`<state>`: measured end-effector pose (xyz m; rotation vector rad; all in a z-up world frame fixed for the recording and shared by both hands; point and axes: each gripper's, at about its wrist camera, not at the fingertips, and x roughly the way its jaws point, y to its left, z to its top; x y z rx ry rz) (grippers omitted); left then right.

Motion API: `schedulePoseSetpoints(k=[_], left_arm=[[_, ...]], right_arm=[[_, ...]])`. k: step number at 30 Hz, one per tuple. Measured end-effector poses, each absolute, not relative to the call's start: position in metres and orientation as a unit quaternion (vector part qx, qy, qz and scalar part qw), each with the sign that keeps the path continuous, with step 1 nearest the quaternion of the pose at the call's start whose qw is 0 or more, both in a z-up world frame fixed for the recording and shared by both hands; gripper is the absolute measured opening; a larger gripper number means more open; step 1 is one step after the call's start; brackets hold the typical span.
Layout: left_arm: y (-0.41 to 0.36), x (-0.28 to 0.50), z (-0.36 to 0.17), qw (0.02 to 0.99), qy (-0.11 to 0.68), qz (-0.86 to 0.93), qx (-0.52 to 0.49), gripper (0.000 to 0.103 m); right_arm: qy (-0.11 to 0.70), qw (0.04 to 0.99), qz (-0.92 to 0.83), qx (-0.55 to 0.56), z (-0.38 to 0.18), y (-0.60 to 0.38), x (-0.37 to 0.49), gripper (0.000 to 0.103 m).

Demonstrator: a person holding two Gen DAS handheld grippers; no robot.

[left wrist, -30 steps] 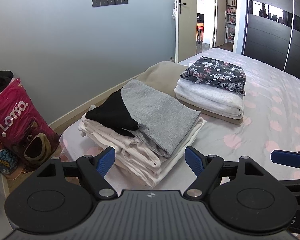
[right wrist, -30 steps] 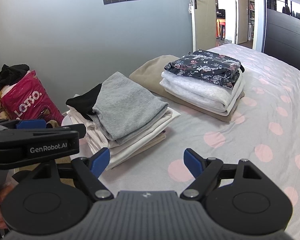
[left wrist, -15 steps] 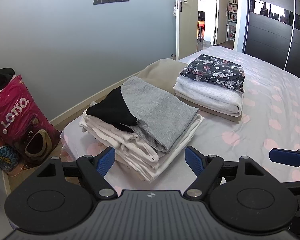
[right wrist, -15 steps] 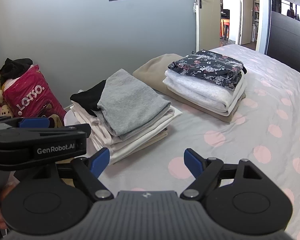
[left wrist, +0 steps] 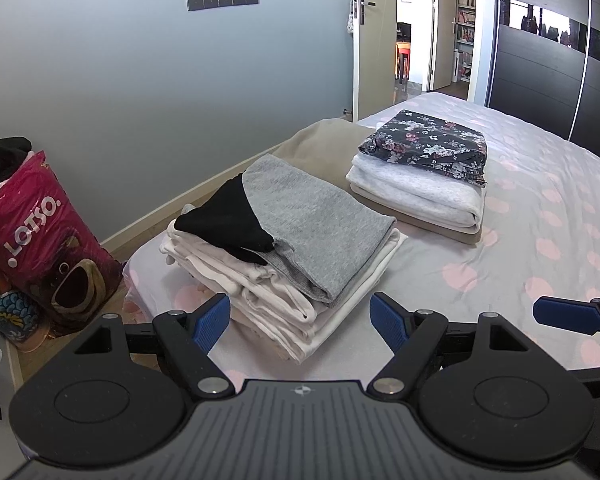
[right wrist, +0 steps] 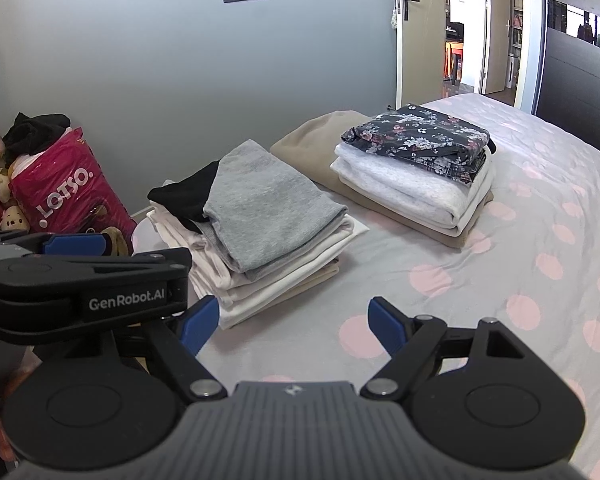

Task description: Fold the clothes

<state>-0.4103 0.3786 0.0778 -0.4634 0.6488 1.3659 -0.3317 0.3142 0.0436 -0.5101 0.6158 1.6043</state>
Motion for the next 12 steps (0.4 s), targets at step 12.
schedulePoseSetpoints(k=[12], left_arm=[[0.3742, -0.4075, 0.0787, 0.706, 0.292, 0.612, -0.205, 0.076]], right_arm=[[0.267, 0.626, 0.698, -0.224, 0.0439, 0.3097, -0.3314, 0.085]])
